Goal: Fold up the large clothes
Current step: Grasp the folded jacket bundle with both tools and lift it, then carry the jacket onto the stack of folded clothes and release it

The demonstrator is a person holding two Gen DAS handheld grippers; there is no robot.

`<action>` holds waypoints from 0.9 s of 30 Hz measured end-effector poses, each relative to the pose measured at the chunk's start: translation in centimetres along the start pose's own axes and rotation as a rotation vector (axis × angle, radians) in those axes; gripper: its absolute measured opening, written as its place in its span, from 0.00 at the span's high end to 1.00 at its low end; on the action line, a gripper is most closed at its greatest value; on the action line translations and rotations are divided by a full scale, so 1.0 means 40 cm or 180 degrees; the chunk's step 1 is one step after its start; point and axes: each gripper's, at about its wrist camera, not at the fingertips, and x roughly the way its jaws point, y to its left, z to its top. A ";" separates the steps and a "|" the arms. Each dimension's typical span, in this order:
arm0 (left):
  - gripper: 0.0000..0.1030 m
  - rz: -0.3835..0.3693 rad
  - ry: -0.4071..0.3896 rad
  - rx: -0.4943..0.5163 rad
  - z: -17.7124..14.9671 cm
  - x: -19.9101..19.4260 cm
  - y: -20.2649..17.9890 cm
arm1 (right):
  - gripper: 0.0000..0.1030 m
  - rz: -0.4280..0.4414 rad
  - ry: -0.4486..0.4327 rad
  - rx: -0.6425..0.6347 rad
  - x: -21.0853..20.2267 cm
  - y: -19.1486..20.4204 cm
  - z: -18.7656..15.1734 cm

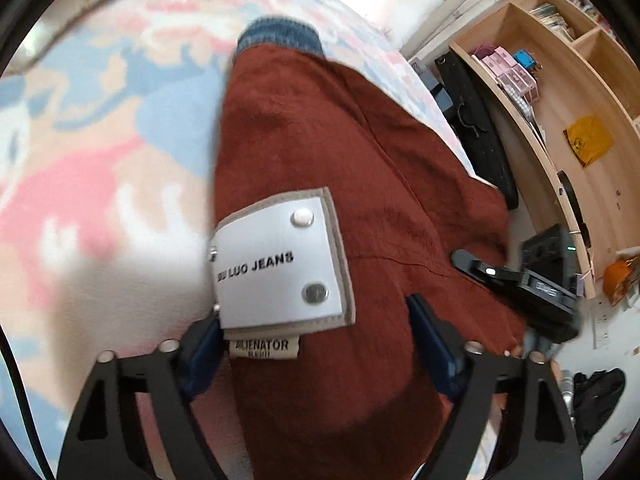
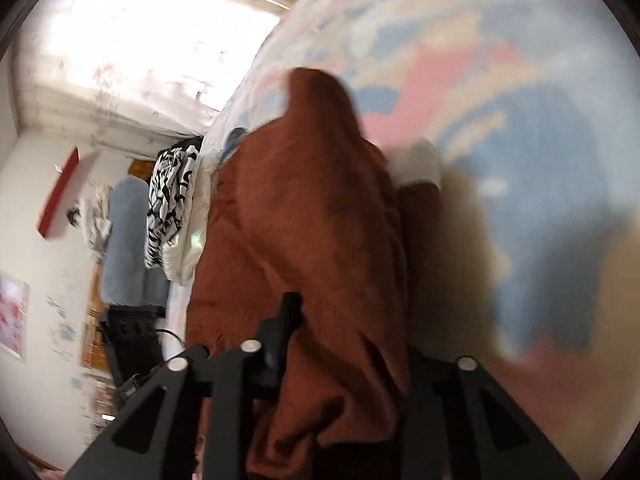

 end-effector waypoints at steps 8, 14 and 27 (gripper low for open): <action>0.33 0.0045 -0.0481 0.0115 0.004 -0.241 -0.019 | 0.81 -0.0056 -0.0138 -0.0512 -0.058 0.242 -0.065; 0.33 0.0088 -0.0772 0.0246 0.007 -0.476 -0.014 | 0.81 0.0131 -0.0278 -0.0808 -0.078 0.444 -0.113; 0.33 0.0621 -0.1348 0.0542 0.386 -0.952 0.193 | 0.81 0.0450 -0.0515 -0.1427 0.178 0.973 0.050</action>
